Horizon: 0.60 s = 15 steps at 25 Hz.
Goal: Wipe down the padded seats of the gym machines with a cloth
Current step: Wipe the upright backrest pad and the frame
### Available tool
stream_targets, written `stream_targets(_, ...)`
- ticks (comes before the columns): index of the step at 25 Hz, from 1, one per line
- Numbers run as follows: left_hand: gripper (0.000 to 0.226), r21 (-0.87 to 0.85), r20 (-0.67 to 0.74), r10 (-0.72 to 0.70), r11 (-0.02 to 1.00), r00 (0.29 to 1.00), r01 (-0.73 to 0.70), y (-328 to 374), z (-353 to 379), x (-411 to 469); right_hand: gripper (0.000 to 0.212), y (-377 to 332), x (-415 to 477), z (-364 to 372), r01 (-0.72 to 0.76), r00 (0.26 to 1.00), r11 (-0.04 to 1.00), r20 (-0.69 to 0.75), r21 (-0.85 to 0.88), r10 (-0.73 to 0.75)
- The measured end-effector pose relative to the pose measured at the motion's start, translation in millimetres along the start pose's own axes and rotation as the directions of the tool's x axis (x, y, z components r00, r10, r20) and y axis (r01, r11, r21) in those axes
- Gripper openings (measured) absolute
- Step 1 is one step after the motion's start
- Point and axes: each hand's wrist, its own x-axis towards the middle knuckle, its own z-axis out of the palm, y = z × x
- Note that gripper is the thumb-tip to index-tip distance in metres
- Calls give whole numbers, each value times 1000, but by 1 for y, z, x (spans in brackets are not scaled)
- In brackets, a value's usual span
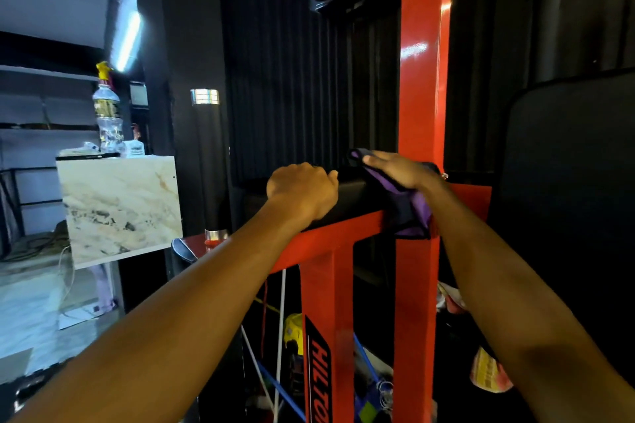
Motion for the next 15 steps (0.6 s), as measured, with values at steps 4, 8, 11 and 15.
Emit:
stream_targets(4,63,2,63,-26,1000,998,26,21,1,13,45,-50,15,-8,-80,978,986,178,-150,106)
stream_targets(8,58,9,76,-50,999,996,49,35,6,26,39,-52,-15,16,-24,999,992,-42,-121,19)
stream_targets(11,53,3,83,-33,999,996,33,44,4,33,48,-21,-46,33,182,920,983,-353,-4,-172)
stream_targets(15,62,13,97,-25,1000,995,24,52,7,39,70,1,-24,9,19,954,999,-298,-38,-29)
